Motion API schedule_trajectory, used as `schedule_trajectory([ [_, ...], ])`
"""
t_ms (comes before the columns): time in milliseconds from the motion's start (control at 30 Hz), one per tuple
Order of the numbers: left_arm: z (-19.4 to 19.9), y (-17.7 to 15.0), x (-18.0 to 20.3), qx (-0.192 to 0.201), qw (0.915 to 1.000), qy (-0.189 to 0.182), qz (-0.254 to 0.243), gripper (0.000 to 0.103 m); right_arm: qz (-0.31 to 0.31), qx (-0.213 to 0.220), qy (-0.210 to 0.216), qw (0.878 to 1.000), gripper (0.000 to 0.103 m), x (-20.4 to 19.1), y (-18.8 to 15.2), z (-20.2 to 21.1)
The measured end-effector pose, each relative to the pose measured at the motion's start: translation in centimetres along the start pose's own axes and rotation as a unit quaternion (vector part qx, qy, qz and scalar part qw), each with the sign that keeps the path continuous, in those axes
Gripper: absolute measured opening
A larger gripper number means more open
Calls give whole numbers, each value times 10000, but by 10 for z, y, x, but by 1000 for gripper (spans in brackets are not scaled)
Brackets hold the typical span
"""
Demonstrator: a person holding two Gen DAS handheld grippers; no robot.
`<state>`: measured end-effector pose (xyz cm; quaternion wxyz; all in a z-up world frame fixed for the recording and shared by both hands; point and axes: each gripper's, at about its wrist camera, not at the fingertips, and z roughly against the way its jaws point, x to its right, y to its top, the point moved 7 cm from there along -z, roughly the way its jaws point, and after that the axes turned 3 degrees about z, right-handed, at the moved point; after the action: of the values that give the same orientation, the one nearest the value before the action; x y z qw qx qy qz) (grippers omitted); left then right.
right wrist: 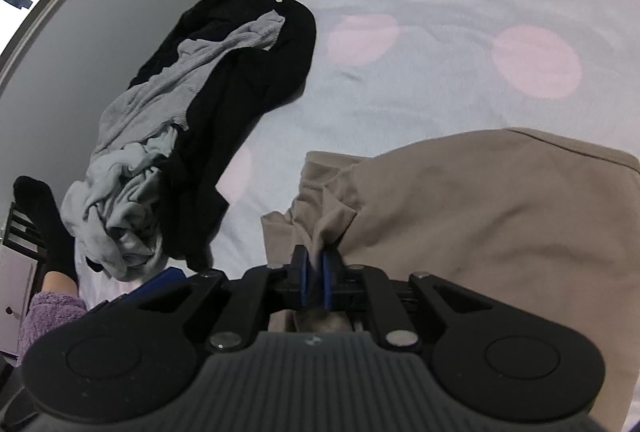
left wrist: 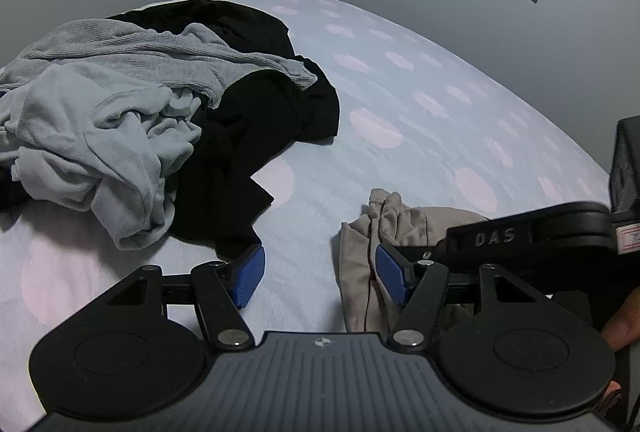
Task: Fold clothes
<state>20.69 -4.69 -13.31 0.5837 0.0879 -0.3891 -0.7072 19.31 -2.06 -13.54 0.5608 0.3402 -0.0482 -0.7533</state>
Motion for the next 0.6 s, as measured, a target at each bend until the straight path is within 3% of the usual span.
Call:
schedule_trajectory([
  [67, 2, -1, 0, 2, 10000, -14, 33, 60, 120, 140, -10, 9998, 25, -4, 2, 9],
  [100, 4, -2, 1, 18, 10000, -28, 30, 60, 249, 267, -13, 9993, 41, -7, 3, 16],
  [133, 6, -4, 3, 24, 10000, -33, -11, 60, 389, 404, -15, 9984, 48, -10, 4, 24],
  [167, 8, -6, 4, 30, 10000, -38, -52, 60, 537, 550, -8, 9970, 50, -12, 4, 33],
  [333, 29, -11, 23, 510, 9982, -74, -308, 61, 1111, 1524, -365, 9814, 83, -13, -7, 87],
  [433, 42, -12, 35, 904, 9943, -86, -555, 64, 1204, 2134, -619, 9675, 89, -8, -21, 119],
  [500, 51, -14, 44, 1089, 9914, -130, -711, 73, 1236, 2435, -718, 9593, 93, -5, -30, 137],
  [533, 55, -15, 47, 1147, 9906, -130, -727, 73, 1254, 2578, -765, 9550, 101, -4, -35, 146],
  [600, 62, -16, 53, 1259, 9891, -127, -750, 73, 1229, 2812, -803, 9484, 101, -1, -43, 161],
])
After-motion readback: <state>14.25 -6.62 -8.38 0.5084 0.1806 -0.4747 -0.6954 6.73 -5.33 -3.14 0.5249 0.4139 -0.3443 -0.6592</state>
